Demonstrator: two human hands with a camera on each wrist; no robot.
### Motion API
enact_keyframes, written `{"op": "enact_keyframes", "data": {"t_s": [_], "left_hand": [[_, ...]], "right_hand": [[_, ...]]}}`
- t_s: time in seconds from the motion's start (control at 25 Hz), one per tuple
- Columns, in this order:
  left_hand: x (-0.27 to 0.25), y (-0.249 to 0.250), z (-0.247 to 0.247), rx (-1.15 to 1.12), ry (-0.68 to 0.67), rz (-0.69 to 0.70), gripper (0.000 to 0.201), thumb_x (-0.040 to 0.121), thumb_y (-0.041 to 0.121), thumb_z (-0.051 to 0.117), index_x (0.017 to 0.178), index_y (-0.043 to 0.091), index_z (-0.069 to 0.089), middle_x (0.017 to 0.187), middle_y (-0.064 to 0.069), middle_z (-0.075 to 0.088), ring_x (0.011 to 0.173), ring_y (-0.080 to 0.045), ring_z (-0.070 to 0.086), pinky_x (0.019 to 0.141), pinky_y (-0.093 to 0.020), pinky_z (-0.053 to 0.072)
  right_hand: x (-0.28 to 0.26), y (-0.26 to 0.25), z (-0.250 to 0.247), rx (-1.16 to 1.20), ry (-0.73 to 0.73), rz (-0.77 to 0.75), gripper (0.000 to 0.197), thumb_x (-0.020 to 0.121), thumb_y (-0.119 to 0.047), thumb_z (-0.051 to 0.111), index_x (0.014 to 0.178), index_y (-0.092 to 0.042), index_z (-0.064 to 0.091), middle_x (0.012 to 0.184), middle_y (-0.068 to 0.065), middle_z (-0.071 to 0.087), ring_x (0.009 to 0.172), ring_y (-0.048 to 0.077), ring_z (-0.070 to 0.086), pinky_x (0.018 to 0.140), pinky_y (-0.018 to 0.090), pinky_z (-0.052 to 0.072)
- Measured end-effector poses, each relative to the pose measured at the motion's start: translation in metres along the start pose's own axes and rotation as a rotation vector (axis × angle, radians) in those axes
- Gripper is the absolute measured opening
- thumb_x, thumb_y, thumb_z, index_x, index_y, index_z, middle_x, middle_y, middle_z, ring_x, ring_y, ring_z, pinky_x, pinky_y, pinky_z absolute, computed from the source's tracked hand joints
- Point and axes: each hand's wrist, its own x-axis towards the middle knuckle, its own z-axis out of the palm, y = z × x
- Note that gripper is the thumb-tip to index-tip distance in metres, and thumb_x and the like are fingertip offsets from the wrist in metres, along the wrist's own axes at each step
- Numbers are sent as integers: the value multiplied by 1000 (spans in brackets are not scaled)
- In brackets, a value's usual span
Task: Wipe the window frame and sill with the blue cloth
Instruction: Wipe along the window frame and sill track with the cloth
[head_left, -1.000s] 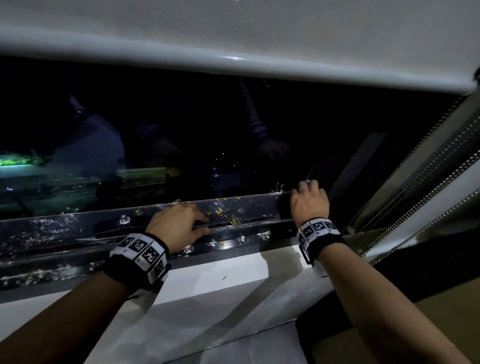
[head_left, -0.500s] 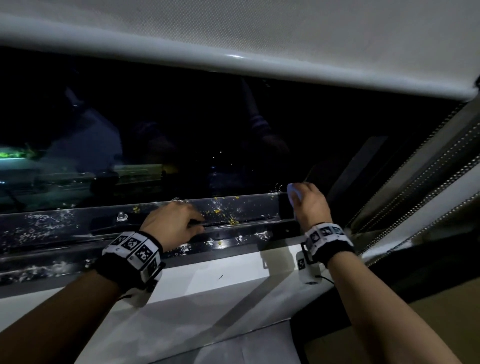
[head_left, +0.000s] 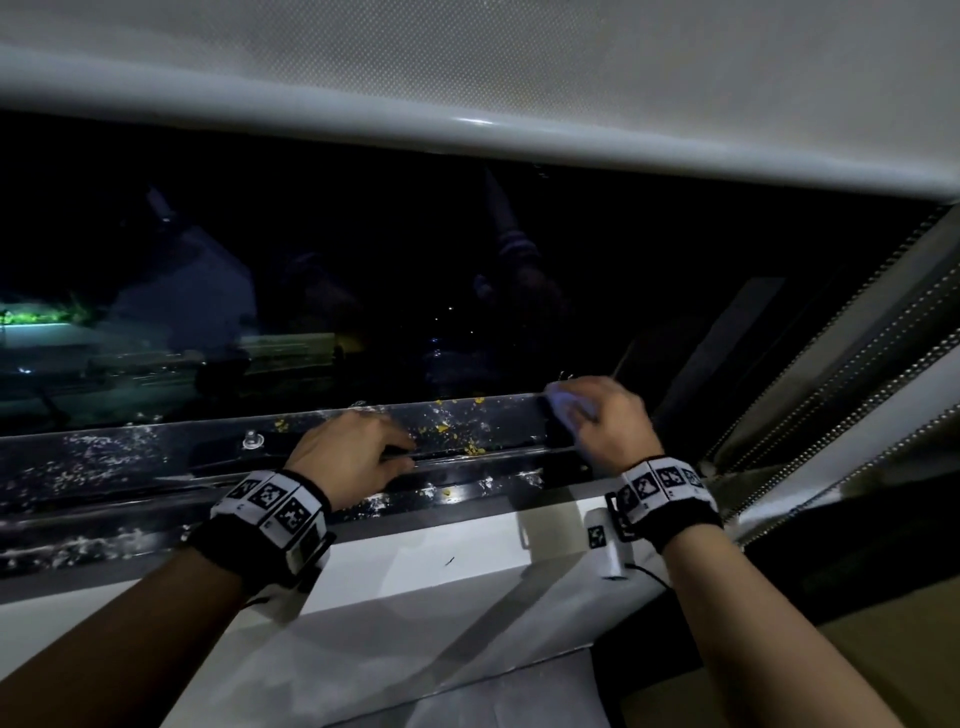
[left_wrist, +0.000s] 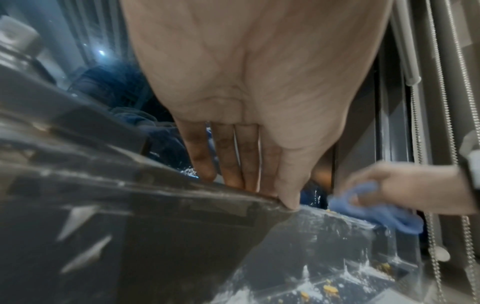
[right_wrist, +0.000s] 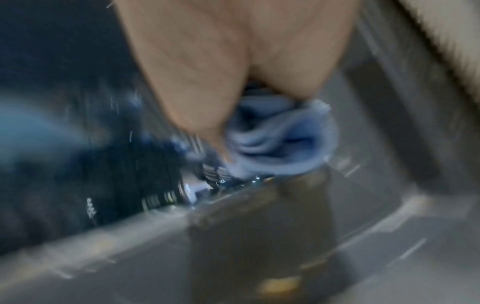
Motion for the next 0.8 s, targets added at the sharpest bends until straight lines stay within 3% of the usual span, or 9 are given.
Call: {"op": "enact_keyframes", "data": {"t_s": [0.08,0.16,0.24,0.36,0.48,0.52,0.6,0.68,0.8], "left_hand": [[0,0,1,-1,5,-5,33,87,54,59,116,39,67,118,21,65,111,-12,61,91,-39,53],[1,1,1,0,4,-4,33,86,54,58,114,39,67,117,21,65,110,-12,61,90,-39,53],[1,2,0,-6,11,-2,31,86,53,60,113,39,68,116,21,66,110,-12,61,91,-39,53],[0,4,-3,7,7,-5,30,87,53,61,113,41,67,116,22,65,110,-12,62,91,-37,53],[-1,2,-3,3,8,-10,30,87,55,60,113,42,67,116,22,65,110,-12,62,90,-37,53],[-1,2,-2,-3,13,-6,30,87,55,60,113,41,67,116,22,65,109,-12,62,90,-37,53],[-3,4,-1,-8,25,-1,30,87,53,61,113,40,68,115,21,66,108,-13,62,89,-37,54],[-3,4,-2,-11,30,0,30,87,53,60,113,40,68,115,21,66,108,-13,62,89,-38,54],[-4,4,-2,3,20,18,32,88,54,58,114,38,67,116,20,66,108,-14,63,89,-38,54]], "right_hand": [[2,12,-7,-298,2,181,35,82,-7,60,116,-15,67,120,11,60,106,37,58,92,40,48],[0,0,9,-421,-87,198,46,81,-7,56,127,-13,58,129,13,54,112,40,50,97,41,43],[-7,-29,30,-266,-169,45,55,79,-4,57,132,-18,55,133,7,55,119,33,48,101,35,39],[-15,-55,39,33,-319,-159,38,91,-15,59,126,-30,62,129,-10,62,120,10,52,102,24,38],[-13,-25,13,251,-129,16,30,91,-16,61,117,-30,67,119,-7,68,109,10,62,98,20,44],[-10,-4,4,127,-20,64,32,90,-14,60,119,-27,67,120,-2,66,109,17,62,98,26,46],[-12,24,-4,-280,25,116,39,86,-16,53,123,-20,62,123,8,61,108,34,57,93,38,48],[-22,19,19,-464,15,79,38,87,-25,48,123,-20,60,119,10,61,100,37,54,87,41,46],[-39,-30,55,-238,10,-134,29,95,-30,51,122,-28,63,119,-3,65,100,25,54,88,34,45]]}}
